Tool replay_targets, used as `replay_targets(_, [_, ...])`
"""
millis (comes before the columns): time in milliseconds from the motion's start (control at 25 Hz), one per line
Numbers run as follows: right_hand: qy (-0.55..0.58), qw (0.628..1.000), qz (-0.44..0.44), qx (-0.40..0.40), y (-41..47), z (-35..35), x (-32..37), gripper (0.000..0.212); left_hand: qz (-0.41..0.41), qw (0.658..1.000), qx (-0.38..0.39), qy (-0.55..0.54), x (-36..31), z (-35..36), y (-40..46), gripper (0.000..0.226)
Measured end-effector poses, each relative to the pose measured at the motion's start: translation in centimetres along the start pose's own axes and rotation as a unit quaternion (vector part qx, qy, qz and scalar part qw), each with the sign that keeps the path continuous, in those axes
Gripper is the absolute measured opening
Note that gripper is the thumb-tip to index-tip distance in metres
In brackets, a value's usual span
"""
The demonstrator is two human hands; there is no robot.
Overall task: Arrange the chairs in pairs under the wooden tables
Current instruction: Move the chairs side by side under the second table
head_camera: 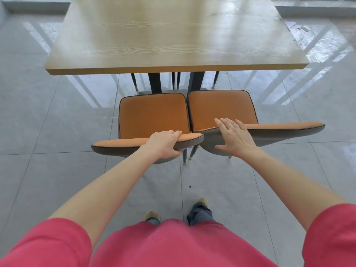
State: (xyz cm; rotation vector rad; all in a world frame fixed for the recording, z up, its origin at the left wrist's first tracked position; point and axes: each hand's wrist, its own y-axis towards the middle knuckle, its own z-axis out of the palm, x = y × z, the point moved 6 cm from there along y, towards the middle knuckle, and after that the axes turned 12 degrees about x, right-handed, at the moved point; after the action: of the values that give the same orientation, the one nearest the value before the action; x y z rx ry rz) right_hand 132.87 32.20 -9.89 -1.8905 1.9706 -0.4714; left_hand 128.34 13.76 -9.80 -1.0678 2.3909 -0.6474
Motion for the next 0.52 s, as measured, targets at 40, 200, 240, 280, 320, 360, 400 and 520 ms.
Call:
replay_targets(40, [-0.006, 1.0, 0.012, 0.01, -0.1, 0.1, -1.7, 0.084, -0.012, 1.0, -0.003, 0.001, -0.7, 0.0, 0.6, 0.057])
replay_targets(200, [-0.038, 0.999, -0.015, 0.006, 0.7, 0.0, -5.2, 0.073, -0.06, 0.998, -0.003, 0.002, -3.1, 0.1, 2.7, 0.056])
replay_targets(240, [-0.034, 0.999, -0.019, 0.007, 1.1, -0.2, -5.5, 0.071, -0.071, 0.997, -0.005, 0.004, -3.5, 0.0, 3.2, 0.055])
replay_targets(280, [-0.03, 0.999, -0.025, 0.013, 1.4, -0.4, -5.7, 0.068, -0.082, 0.997, -0.011, 0.007, -3.8, -0.1, 3.5, 0.053])
replay_targets(320, [-0.03, 0.999, -0.036, 0.018, 1.7, -0.5, -5.7, 0.063, -0.093, 0.995, -0.019, 0.01, -4.0, 0.0, 3.7, 0.05])
replay_targets(360, [-0.034, 0.998, -0.049, 0.022, 2.0, -0.5, -5.8, 0.057, -0.104, 0.994, -0.028, 0.012, -4.2, 0.0, 3.7, 0.047])
replay_targets(400, [-0.036, 0.997, -0.06, 0.026, 2.1, -0.5, -5.8, 0.051, -0.112, 0.993, -0.034, 0.015, -4.2, 0.1, 3.7, 0.044])
replay_targets(520, [-0.036, 0.996, -0.074, 0.023, 2.1, -0.5, -5.9, 0.04, -0.126, 0.991, -0.03, 0.013, -4.0, -0.1, 3.7, 0.042])
